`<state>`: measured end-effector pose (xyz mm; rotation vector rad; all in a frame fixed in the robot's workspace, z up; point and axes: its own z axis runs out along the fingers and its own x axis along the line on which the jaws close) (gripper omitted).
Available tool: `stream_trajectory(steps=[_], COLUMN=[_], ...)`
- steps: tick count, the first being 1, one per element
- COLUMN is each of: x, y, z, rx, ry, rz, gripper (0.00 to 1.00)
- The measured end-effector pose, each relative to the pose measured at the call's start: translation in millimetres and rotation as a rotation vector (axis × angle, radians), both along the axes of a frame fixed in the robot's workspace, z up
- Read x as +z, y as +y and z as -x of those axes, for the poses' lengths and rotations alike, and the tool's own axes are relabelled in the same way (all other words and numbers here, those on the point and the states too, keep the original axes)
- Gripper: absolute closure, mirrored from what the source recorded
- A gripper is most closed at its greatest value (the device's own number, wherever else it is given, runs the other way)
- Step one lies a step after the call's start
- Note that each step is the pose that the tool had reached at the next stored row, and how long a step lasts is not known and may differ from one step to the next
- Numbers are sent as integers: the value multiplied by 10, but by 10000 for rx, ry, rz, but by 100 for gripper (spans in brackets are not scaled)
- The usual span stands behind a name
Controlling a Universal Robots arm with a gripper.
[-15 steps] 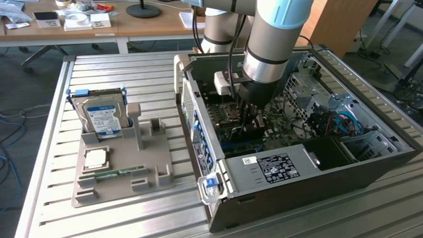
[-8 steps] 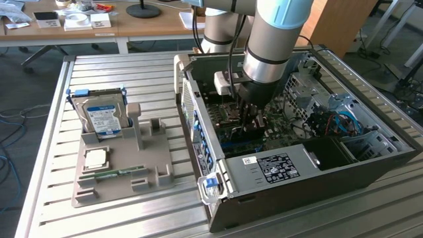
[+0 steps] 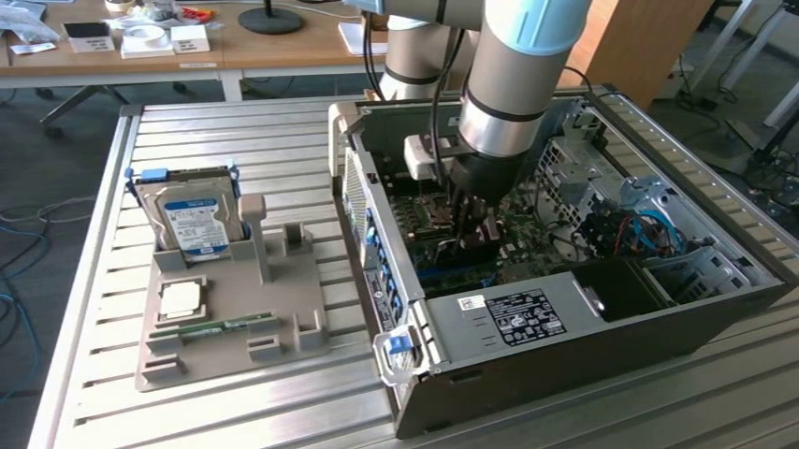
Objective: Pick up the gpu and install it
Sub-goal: 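Insert the gpu into the slot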
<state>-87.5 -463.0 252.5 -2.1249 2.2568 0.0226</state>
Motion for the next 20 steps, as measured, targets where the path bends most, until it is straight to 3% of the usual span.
stream_trajectory(steps=[20], x=[-28], y=[0], z=[5], rx=[-88], ry=[-2], rz=[-5], gripper=[73])
